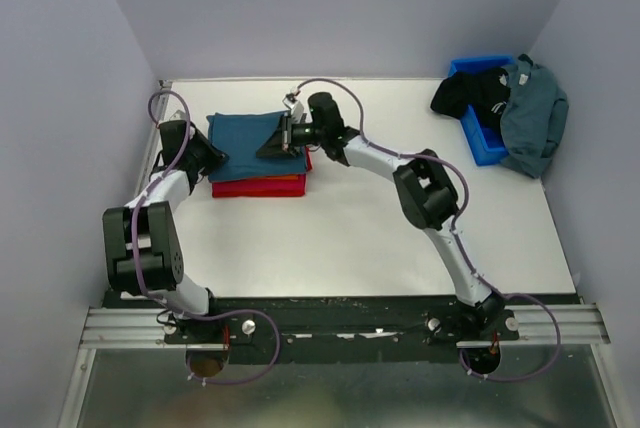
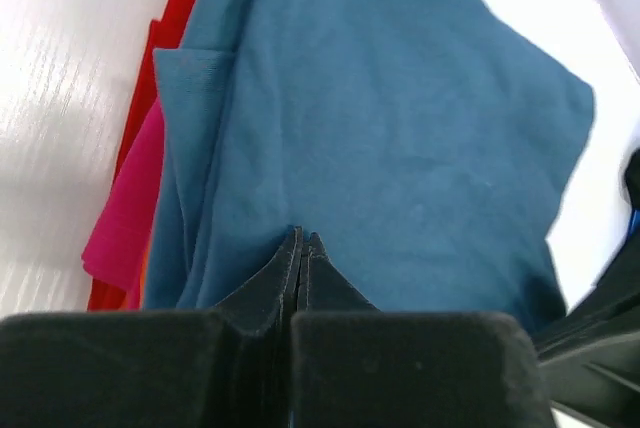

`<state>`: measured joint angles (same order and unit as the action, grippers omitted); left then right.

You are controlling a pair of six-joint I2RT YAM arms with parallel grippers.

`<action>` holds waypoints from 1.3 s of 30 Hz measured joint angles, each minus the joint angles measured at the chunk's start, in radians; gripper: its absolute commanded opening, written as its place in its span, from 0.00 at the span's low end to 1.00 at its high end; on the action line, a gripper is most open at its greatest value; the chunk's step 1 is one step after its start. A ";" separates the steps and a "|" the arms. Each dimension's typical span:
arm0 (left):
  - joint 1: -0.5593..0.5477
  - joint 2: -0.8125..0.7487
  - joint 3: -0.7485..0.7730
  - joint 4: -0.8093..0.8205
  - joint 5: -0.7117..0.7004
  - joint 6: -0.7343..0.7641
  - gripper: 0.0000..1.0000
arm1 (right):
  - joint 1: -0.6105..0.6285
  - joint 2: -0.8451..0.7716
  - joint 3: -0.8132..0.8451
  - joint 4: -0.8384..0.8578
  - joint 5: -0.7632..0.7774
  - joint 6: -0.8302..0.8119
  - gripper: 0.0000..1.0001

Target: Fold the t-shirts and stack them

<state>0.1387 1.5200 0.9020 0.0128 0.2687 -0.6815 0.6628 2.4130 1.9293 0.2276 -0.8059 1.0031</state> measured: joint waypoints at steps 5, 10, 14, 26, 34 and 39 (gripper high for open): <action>0.055 0.168 -0.004 0.089 0.100 -0.017 0.00 | 0.003 0.126 0.016 -0.009 -0.012 0.026 0.01; 0.064 0.177 0.005 0.100 0.127 -0.014 0.00 | -0.004 0.146 0.072 -0.095 -0.008 0.021 0.01; 0.064 0.126 0.007 0.055 0.099 0.003 0.00 | -0.004 0.123 0.057 -0.134 0.013 -0.003 0.01; -0.133 -0.286 -0.035 -0.022 -0.032 0.005 0.04 | -0.059 -0.587 -0.513 -0.169 0.208 -0.286 0.01; -0.437 -0.420 -0.093 -0.019 -0.156 0.019 0.09 | -0.106 -1.089 -1.017 -0.124 0.455 -0.435 0.01; -0.598 -0.403 -0.156 0.021 -0.229 0.028 0.88 | -0.105 -1.344 -1.230 -0.184 0.618 -0.488 1.00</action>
<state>-0.4591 1.1168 0.7456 0.0341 0.0402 -0.6537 0.5583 1.0695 0.6991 0.0433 -0.1883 0.5156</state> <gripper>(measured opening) 0.190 0.336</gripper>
